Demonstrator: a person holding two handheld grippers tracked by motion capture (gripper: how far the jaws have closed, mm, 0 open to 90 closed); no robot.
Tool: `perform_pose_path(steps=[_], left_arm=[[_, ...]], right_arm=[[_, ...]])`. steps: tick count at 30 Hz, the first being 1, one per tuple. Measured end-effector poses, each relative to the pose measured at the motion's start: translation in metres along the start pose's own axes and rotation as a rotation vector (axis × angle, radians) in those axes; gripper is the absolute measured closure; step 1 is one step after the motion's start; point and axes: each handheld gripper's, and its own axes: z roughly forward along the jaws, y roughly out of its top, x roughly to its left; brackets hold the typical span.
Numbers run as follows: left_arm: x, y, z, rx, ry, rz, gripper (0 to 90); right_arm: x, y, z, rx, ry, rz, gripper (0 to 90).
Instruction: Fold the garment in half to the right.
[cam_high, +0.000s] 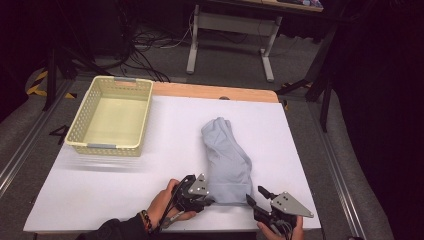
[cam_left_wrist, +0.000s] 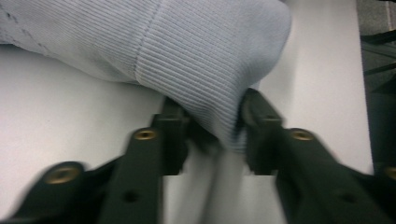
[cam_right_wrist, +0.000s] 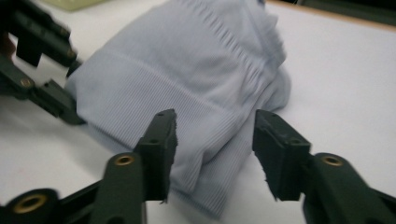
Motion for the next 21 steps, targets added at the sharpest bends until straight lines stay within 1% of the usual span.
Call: perform_pose_path(steps=[1,2,3,4,5,6,7,8,9,10,11,12,14,15,17,18,20,21], left_arm=[[0.000,0.000,0.000,-0.001,-0.005,0.004,74.2],[-0.001,0.000,0.000,-0.004,-0.004,0.004,77.2],[-0.001,0.000,0.000,-0.004,0.002,0.006,79.7],[-0.002,0.000,-0.001,0.001,0.005,0.016,80.7],[-0.002,0.000,-0.002,0.007,0.014,0.031,81.5],[-0.003,0.000,-0.003,0.011,0.037,0.047,82.0],[-0.003,-0.001,-0.005,0.016,0.058,0.063,82.3],[-0.002,-0.002,-0.007,0.021,0.059,0.070,82.4],[0.000,-0.003,-0.009,0.029,0.061,0.070,82.5],[0.002,-0.004,-0.012,0.032,0.067,0.077,82.6],[0.004,-0.006,-0.015,0.040,0.075,0.081,82.6],[0.006,-0.009,-0.019,0.040,0.075,0.083,82.5],[0.009,-0.016,-0.026,0.051,0.089,0.072,82.5],[0.010,-0.019,-0.030,0.053,0.092,0.067,82.5],[0.008,-0.026,-0.037,0.060,0.112,0.062,82.5],[0.007,-0.028,-0.039,0.062,0.115,0.066,82.4],[0.005,-0.032,-0.042,0.053,0.122,0.067,82.4],[0.003,-0.035,-0.043,0.049,0.126,0.055,82.4]], right_arm=[[-0.001,0.003,-0.001,-0.013,-0.007,0.006,46.7],[-0.001,0.006,-0.001,-0.023,-0.009,0.006,47.8],[-0.001,0.009,0.000,-0.029,-0.006,-0.005,49.6],[0.001,0.012,0.001,-0.030,-0.020,-0.032,54.4],[0.004,0.014,0.004,-0.019,-0.028,-0.075,64.2],[0.006,0.014,0.006,-0.006,-0.007,-0.106,68.2],[0.007,0.013,0.010,0.005,0.013,-0.102,69.9],[0.007,0.012,0.014,0.025,0.032,-0.091,74.8],[0.008,0.011,0.018,0.042,0.045,-0.096,76.0],[0.008,0.011,0.022,0.055,0.043,-0.104,75.6],[0.008,0.012,0.025,0.058,0.042,-0.110,74.2],[0.006,0.014,0.028,0.051,0.043,-0.105,72.0],[0.000,0.021,0.034,0.030,0.025,-0.071,61.5],[-0.004,0.025,0.039,0.017,0.023,-0.056,57.6],[-0.009,0.032,0.051,0.016,0.026,-0.033,49.7],[-0.011,0.036,0.061,0.026,0.048,-0.018,47.7],[-0.011,0.040,0.075,0.045,0.078,-0.012,45.1],[-0.012,0.041,0.082,0.051,0.099,-0.003,45.2]])
